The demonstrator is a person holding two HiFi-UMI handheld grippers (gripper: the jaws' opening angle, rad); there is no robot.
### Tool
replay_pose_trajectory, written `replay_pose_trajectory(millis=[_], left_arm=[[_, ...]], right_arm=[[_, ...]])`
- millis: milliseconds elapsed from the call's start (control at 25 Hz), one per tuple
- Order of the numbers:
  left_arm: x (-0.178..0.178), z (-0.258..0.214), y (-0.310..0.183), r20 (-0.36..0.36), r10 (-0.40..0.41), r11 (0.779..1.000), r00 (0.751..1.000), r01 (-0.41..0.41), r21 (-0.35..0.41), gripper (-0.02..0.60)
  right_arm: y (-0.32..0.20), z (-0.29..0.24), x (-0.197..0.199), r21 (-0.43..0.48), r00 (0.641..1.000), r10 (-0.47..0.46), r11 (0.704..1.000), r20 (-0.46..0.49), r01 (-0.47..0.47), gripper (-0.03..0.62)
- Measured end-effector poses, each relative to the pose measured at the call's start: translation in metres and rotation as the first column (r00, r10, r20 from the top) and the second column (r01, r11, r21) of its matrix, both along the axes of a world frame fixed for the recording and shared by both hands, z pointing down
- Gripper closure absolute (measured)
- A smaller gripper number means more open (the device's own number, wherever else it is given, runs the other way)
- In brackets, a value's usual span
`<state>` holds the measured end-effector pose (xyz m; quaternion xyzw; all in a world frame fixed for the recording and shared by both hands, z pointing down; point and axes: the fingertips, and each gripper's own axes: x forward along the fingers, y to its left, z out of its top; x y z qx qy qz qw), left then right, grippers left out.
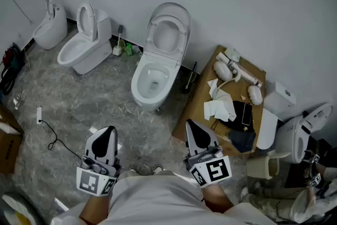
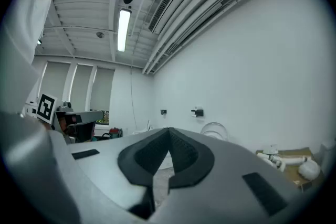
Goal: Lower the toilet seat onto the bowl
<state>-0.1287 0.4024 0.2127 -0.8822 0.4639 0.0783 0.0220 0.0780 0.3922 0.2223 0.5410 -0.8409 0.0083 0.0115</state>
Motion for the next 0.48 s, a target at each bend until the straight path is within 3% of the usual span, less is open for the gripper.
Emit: replay_pose_trajectory(millis=[480], left_arm=[[0.016,0.006,-0.006,0.007,-0.010,1.000,1.000,0.010,-0.009,0.577]], right_arm=[[-0.006,0.003,0.011,0.015,0.995,-0.063,0.998,0.081,0.062,0.600]])
